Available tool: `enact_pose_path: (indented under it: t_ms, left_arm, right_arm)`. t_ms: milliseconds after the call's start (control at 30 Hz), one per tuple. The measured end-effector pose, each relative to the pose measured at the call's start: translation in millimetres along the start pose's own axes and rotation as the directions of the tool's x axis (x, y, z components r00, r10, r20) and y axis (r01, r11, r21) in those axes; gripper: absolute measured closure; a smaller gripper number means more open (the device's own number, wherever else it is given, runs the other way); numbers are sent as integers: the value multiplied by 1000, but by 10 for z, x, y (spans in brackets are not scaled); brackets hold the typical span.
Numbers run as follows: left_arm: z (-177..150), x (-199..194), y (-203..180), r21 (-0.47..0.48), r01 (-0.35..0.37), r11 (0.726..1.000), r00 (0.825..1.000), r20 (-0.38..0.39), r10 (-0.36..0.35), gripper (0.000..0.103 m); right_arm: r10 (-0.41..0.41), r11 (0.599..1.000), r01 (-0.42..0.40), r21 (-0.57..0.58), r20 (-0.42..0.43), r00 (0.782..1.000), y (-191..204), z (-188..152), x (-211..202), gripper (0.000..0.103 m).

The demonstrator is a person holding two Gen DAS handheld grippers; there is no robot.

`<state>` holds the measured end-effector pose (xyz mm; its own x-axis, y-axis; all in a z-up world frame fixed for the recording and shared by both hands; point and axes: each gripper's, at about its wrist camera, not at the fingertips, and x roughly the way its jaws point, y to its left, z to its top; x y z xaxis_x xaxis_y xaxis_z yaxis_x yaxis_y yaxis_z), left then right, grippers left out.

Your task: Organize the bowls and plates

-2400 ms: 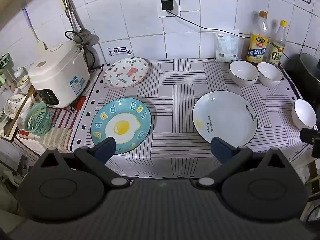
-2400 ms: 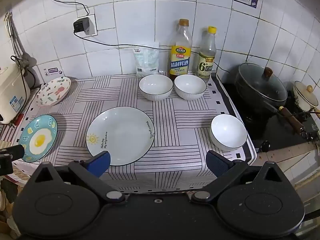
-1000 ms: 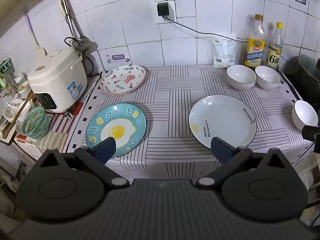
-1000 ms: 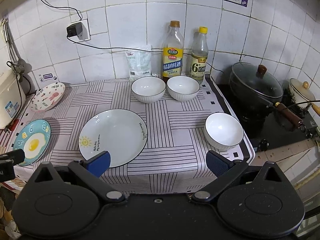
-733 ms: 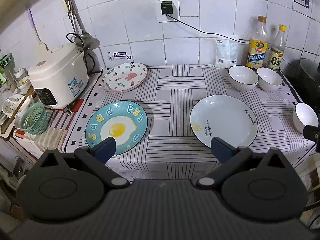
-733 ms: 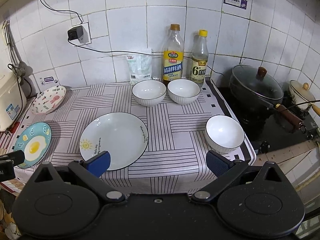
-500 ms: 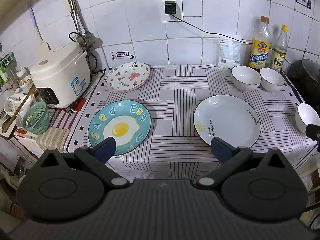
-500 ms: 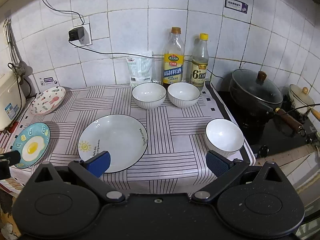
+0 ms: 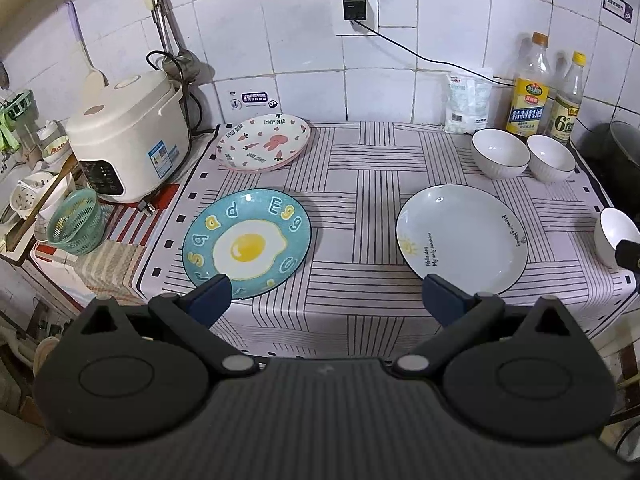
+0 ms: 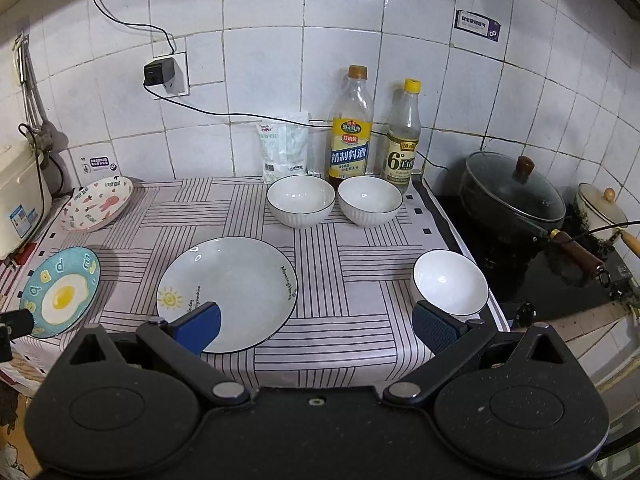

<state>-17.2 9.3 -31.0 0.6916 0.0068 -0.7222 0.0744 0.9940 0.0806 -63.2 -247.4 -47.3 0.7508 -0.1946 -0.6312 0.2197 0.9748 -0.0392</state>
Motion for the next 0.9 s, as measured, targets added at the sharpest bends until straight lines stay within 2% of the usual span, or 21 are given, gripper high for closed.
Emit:
enact_pose_path:
  t_ms: [333,567,667,767,833,900]
  left_arm:
    - [31,-13,-28,-4,15,1000,1000,0,-15,0]
    - [137,107,-27,-76,94,993,994,-50,-98,0]
    - [175,194,-69,-53,85,995,995,-51,-88,1]
    - [203,344,-86,-42,111,993,992,-60,-113,2]
    - [209,482,-118,-32,123,992,991,-55,-124,3]
    - [213,662,-159,-23,146,989,986,-72,-148,6]
  right_arm:
    - [-3,1000,3,0,6,1000,-13,-1,3,0]
    - [56,998,-55,-17,56,997,-74,-20,4,0]
    - [98,995,-93,-39,134,986,-95,-12,8,0]
    - [175,984,-167,-55,225,959,-147,-4,56,0]
    - [215,977,-209,-53,231,949,-169,31,169,0]
    - [233,972,-228,-50,204,951,-178,47,340,1]
